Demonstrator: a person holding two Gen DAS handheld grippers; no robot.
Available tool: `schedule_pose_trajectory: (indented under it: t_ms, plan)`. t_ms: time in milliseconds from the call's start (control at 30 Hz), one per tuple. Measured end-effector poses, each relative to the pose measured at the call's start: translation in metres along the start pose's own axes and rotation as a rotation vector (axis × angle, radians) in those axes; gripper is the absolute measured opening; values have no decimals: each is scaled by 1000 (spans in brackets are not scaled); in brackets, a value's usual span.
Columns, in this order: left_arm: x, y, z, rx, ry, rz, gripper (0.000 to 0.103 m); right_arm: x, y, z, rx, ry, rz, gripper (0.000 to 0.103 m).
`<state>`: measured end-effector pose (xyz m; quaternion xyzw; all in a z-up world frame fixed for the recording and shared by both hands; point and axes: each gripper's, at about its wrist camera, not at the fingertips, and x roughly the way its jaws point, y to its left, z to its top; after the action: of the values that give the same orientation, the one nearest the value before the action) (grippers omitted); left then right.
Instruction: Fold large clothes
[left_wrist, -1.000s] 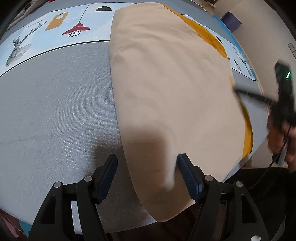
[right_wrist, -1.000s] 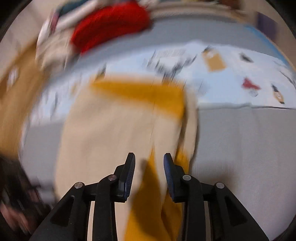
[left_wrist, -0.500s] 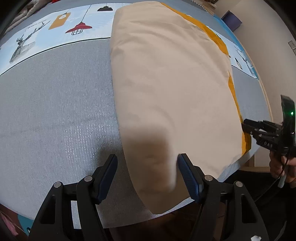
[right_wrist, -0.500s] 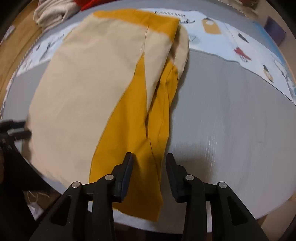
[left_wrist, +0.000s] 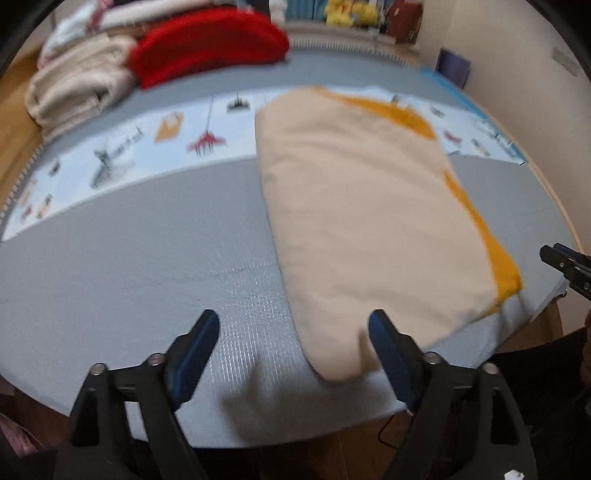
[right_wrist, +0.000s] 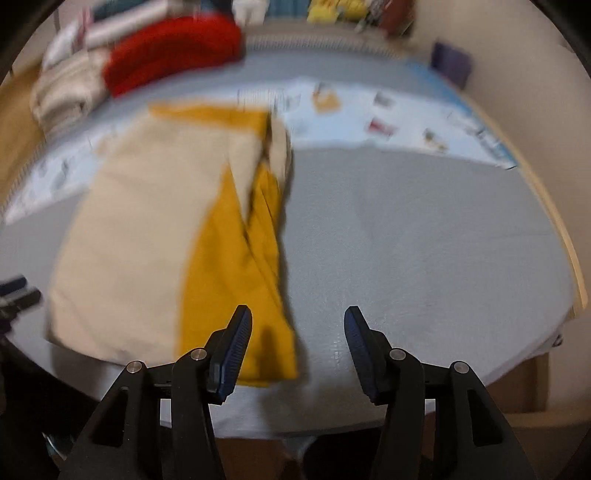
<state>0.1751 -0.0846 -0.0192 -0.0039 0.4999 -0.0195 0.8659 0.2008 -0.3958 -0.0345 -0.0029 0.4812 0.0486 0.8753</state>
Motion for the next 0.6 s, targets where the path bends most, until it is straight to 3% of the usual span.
schedule_pose_trajectory:
  t_ms: [133,233,300,433,600]
  plan:
    - [-50,-16,-30,-14,-126,20,91,-65,19,-30,-3,-161,-16,73]
    - [-85,-33,-59,-42,-201,22,93,-108,40,-47,-38,-269,-35,79]
    - [-98,-40,-73,-63,-209,21,97,-138,55,-62,-37,-338,-81,82]
    - [-110,-48,-93,-104,-215,3,97,-170,64,-90,22,-368,-60,92]
    - [-98,-53,-87,-108,-223,22,97,-162,81,-98,-18,-319,-44,92]
